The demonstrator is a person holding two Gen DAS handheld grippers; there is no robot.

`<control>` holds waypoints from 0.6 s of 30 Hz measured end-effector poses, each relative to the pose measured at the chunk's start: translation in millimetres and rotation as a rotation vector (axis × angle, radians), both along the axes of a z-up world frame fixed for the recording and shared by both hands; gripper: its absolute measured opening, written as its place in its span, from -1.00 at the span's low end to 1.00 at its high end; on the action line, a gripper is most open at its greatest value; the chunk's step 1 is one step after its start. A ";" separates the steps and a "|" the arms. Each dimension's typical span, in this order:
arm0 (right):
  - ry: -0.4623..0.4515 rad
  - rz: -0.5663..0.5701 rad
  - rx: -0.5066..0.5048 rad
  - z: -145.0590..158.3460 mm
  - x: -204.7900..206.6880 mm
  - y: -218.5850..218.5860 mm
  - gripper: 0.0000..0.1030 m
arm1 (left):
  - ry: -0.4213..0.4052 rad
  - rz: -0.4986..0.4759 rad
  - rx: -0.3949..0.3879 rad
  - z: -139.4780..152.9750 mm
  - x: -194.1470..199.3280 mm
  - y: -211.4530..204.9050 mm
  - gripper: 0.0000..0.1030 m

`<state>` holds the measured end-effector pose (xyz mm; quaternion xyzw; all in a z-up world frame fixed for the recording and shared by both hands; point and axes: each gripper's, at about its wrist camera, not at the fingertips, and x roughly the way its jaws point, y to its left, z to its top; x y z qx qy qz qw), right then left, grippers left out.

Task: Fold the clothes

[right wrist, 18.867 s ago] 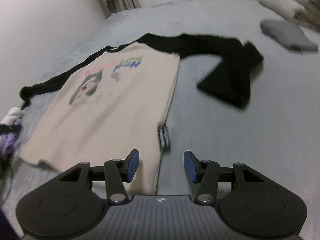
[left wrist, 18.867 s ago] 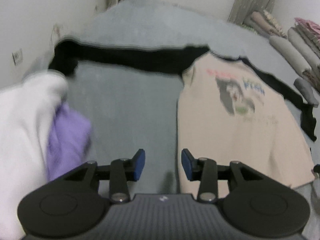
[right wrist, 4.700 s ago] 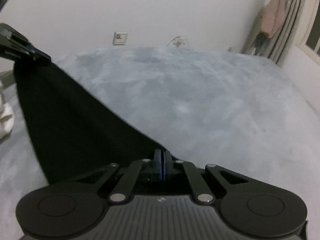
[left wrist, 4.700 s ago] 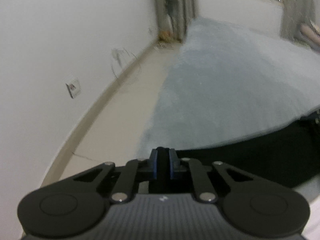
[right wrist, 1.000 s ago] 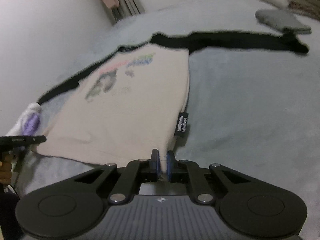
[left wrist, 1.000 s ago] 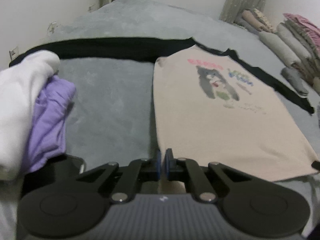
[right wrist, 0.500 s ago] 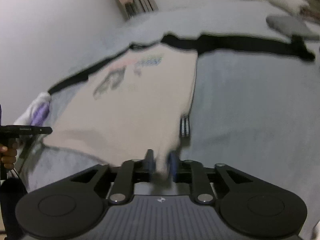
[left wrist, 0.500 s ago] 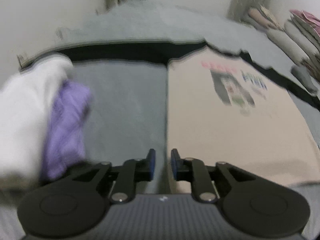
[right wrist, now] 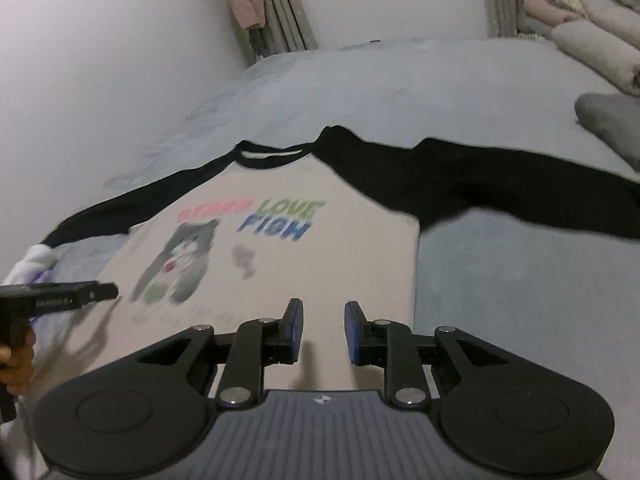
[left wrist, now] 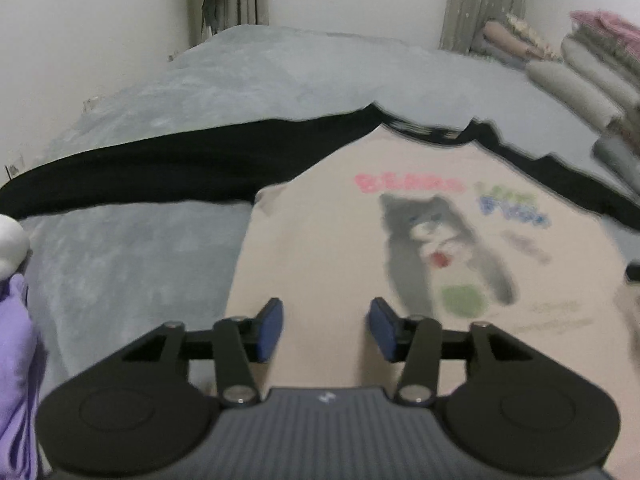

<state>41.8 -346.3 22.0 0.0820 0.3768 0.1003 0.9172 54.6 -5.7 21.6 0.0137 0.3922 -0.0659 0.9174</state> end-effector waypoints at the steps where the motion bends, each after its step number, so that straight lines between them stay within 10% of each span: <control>1: 0.007 -0.003 -0.017 -5.9 6.2 -0.4 -0.58 | -0.010 -0.006 0.008 -4.9 -0.1 1.0 0.01; 12: 0.023 -0.040 0.067 -18.2 -0.7 -47.0 -0.91 | -0.020 0.015 0.026 -4.9 -2.6 1.2 0.05; 18: 0.007 -0.403 0.166 -29.3 22.4 -116.1 -0.81 | -0.021 0.013 0.023 -4.9 -3.0 4.3 0.05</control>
